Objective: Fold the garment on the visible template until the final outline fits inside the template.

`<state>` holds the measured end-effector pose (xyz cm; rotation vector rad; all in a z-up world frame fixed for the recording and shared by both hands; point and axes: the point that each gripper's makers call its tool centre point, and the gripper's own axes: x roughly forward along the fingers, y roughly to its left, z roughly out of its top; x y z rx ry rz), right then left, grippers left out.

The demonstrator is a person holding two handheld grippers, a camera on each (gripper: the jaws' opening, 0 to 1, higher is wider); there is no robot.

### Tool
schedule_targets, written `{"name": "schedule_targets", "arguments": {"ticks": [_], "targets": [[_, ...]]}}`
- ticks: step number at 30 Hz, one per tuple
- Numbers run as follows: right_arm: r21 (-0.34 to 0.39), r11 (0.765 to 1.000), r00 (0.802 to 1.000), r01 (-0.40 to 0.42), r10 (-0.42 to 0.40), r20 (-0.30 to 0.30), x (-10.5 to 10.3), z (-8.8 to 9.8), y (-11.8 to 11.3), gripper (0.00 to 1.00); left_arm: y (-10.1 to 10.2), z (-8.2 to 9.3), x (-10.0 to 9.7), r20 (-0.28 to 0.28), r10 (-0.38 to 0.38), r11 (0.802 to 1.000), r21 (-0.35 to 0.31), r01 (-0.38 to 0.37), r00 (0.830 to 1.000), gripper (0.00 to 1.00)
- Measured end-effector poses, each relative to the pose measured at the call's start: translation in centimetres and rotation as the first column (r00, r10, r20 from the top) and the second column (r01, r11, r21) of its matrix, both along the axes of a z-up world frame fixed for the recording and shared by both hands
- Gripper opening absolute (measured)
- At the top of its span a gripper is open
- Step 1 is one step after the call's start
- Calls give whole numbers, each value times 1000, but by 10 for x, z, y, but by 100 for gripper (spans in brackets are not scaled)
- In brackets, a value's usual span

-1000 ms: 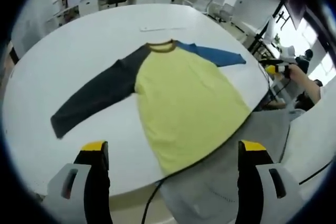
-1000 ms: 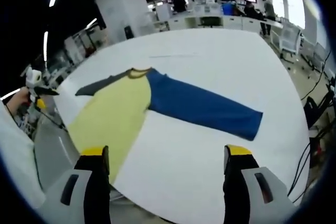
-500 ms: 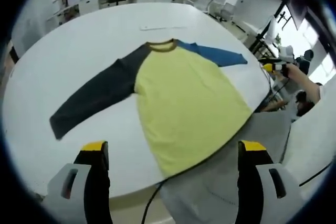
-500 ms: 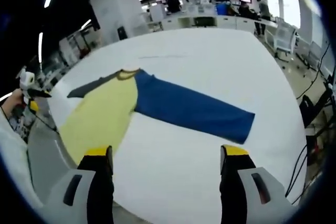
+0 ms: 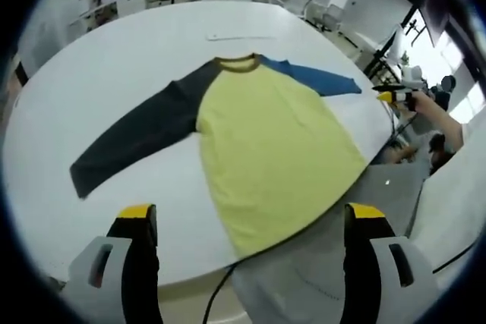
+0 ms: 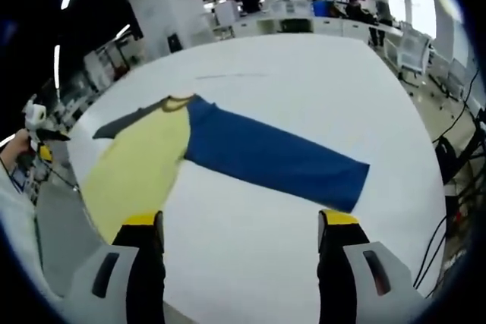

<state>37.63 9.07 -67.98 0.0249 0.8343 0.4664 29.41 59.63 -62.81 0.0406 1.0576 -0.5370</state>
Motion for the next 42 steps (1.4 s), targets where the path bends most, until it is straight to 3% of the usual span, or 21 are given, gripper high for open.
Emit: {"name": "schedule_targets", "arguments": {"ticks": [13,42], "targets": [[15,999,999,33,-33,9,19,-3,-13,81,3,-3,6,-6,15,1000,6,-15,1000,99],[-24,996,996,89,-90,-21,51,-25,-46,76,7,-6,3,-30,31,999,21,-30,999,99]]}}
